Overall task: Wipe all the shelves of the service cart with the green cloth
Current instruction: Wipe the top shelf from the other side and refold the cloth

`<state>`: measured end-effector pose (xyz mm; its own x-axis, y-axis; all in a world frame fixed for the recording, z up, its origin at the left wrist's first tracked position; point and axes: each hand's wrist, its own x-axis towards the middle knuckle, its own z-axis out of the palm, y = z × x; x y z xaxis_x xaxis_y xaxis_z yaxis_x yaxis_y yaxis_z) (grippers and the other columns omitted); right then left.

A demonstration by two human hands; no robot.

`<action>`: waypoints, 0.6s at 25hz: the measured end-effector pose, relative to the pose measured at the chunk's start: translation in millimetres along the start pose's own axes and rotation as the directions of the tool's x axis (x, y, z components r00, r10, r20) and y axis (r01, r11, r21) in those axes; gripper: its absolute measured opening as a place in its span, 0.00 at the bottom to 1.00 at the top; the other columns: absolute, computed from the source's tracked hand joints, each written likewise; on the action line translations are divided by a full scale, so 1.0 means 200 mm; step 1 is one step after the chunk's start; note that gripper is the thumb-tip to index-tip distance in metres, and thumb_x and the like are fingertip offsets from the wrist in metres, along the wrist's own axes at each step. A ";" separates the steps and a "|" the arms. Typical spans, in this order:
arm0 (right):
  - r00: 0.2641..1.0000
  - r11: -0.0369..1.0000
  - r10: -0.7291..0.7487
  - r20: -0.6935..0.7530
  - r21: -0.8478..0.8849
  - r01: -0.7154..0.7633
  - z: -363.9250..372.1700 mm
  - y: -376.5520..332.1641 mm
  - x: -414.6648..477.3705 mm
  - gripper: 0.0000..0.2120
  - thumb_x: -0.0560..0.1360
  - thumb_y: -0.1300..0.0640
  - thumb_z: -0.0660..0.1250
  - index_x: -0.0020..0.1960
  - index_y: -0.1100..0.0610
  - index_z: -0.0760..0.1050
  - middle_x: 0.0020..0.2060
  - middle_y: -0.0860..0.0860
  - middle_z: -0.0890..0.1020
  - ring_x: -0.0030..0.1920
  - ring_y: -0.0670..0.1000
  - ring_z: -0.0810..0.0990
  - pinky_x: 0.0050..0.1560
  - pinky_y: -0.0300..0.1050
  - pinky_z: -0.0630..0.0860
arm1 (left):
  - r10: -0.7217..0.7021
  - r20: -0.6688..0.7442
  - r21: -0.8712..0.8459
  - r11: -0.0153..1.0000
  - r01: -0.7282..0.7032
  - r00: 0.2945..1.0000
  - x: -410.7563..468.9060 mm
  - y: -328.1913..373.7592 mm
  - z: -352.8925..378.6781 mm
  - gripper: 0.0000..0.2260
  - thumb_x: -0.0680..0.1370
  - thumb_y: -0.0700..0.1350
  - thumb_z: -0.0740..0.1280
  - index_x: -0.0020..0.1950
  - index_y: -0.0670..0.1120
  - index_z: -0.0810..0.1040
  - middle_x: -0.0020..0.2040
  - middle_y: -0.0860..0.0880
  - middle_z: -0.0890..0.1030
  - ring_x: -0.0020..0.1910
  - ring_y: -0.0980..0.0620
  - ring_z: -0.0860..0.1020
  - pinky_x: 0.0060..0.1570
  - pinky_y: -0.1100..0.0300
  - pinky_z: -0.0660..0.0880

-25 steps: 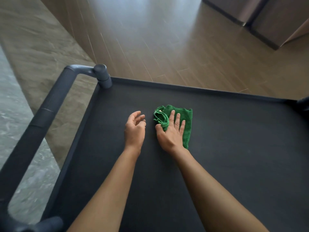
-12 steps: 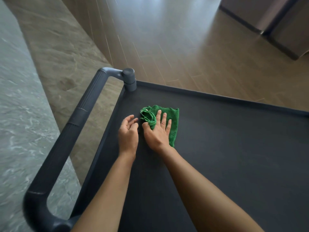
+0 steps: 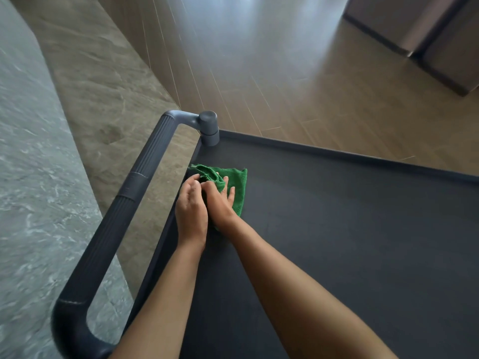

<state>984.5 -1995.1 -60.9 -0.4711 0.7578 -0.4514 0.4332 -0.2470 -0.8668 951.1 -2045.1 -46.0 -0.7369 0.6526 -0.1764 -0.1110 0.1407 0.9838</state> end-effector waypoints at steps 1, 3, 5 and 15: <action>0.999 0.985 0.034 0.010 0.172 -0.035 0.01 -0.02 -0.02 0.11 0.80 0.49 0.53 0.47 0.48 0.74 0.74 0.53 0.59 0.76 0.50 0.41 0.74 0.49 0.34 | 0.023 -0.006 -0.003 1.000 -0.023 1.000 0.00 0.01 0.00 0.13 0.83 0.43 0.55 0.60 0.47 0.77 0.53 0.54 0.79 0.53 0.62 0.77 0.49 0.74 0.71; 0.995 0.902 0.092 0.038 0.419 -0.099 0.00 -0.03 -0.05 0.10 0.77 0.46 0.56 0.46 0.48 0.74 0.64 0.52 0.68 0.74 0.54 0.56 0.75 0.52 0.49 | 0.055 -0.014 -0.007 0.998 -0.055 0.998 -0.01 0.02 0.00 0.13 0.82 0.42 0.55 0.59 0.47 0.77 0.54 0.52 0.79 0.53 0.61 0.77 0.49 0.74 0.72; 0.988 0.777 0.122 0.094 0.610 -0.154 -0.03 -0.02 -0.07 0.13 0.75 0.46 0.58 0.48 0.53 0.76 0.54 0.53 0.77 0.61 0.54 0.75 0.63 0.48 0.71 | 0.064 -0.004 -0.008 0.998 -0.064 0.998 -0.03 0.04 0.02 0.13 0.82 0.42 0.56 0.59 0.48 0.78 0.54 0.51 0.80 0.53 0.59 0.78 0.52 0.70 0.73; 0.999 0.360 0.019 0.034 0.932 -0.039 -0.49 0.08 -0.30 0.19 0.76 0.50 0.54 0.50 0.61 0.78 0.45 0.57 0.80 0.46 0.54 0.79 0.53 0.46 0.74 | 0.071 0.168 0.036 0.996 -0.078 0.983 -0.29 0.09 0.37 0.13 0.81 0.39 0.59 0.61 0.44 0.78 0.58 0.45 0.80 0.59 0.49 0.78 0.63 0.47 0.72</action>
<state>1094.9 -1985.9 -25.9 -0.4886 0.7318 -0.4751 -0.5416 -0.6813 -0.4924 1041.1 -2024.6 -20.6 -0.6202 0.7769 -0.1088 -0.0287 0.1161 0.9928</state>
